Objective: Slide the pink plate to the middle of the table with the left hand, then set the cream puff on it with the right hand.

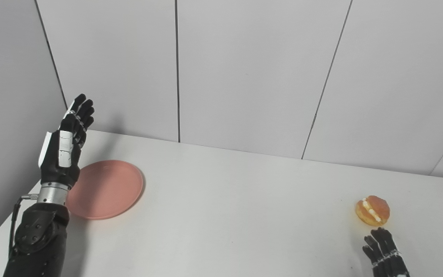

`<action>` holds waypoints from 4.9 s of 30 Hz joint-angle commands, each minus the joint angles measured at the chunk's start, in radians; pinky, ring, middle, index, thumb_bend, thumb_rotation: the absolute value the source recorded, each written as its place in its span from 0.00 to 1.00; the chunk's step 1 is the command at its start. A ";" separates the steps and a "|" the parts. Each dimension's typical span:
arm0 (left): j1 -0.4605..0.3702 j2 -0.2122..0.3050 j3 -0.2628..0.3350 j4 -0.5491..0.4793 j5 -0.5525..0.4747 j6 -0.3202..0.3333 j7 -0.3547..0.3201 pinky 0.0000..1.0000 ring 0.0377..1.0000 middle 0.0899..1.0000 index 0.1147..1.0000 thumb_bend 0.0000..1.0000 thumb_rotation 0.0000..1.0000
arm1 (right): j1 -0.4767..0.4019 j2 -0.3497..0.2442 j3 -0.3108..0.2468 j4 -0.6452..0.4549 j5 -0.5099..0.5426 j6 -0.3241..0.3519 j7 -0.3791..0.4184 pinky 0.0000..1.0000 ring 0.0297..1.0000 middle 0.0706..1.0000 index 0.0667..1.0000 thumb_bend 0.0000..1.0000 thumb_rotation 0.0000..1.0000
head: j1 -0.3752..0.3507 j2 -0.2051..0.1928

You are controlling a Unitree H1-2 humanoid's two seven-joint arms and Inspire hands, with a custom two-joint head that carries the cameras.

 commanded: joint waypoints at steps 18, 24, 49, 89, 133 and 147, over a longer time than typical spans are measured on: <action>-0.082 0.115 0.069 0.156 0.000 -0.044 -0.013 0.88 0.93 0.94 0.91 0.83 0.93 | 0.006 -0.033 -0.025 0.159 -0.038 -0.002 -0.004 0.91 0.90 0.91 0.89 0.85 0.94 | -0.004 0.008; -0.085 0.116 0.092 0.236 -0.035 -0.067 -0.035 0.85 0.90 0.93 0.89 0.89 0.84 | 0.008 -0.035 -0.025 0.154 -0.041 0.001 -0.006 0.91 0.90 0.90 0.89 0.85 0.94 | -0.003 0.012; -0.187 0.133 0.140 0.685 0.007 -0.213 -0.141 0.69 0.80 0.83 0.80 1.00 0.73 | 0.016 -0.034 -0.025 0.140 -0.037 0.006 -0.002 0.89 0.90 0.91 0.89 0.84 0.93 | -0.016 0.023; -0.251 0.107 0.060 0.831 0.106 -0.213 -0.250 0.85 0.93 0.91 0.93 1.00 0.81 | 0.034 -0.021 -0.018 0.105 -0.030 0.020 0.001 0.89 0.90 0.91 0.88 0.81 0.92 | -0.029 0.048; -0.242 0.005 -0.133 0.703 0.045 -0.097 -0.308 0.99 1.00 1.00 1.00 1.00 0.86 | 0.055 -0.014 -0.008 0.070 -0.051 0.024 -0.003 0.87 0.89 0.90 0.89 0.82 0.91 | -0.060 0.064; -0.168 -0.060 -0.176 0.506 0.050 -0.007 -0.286 1.00 1.00 1.00 1.00 1.00 0.86 | 0.057 -0.010 -0.007 0.065 -0.063 0.025 -0.006 0.87 0.88 0.90 0.89 0.82 0.92 | -0.068 0.069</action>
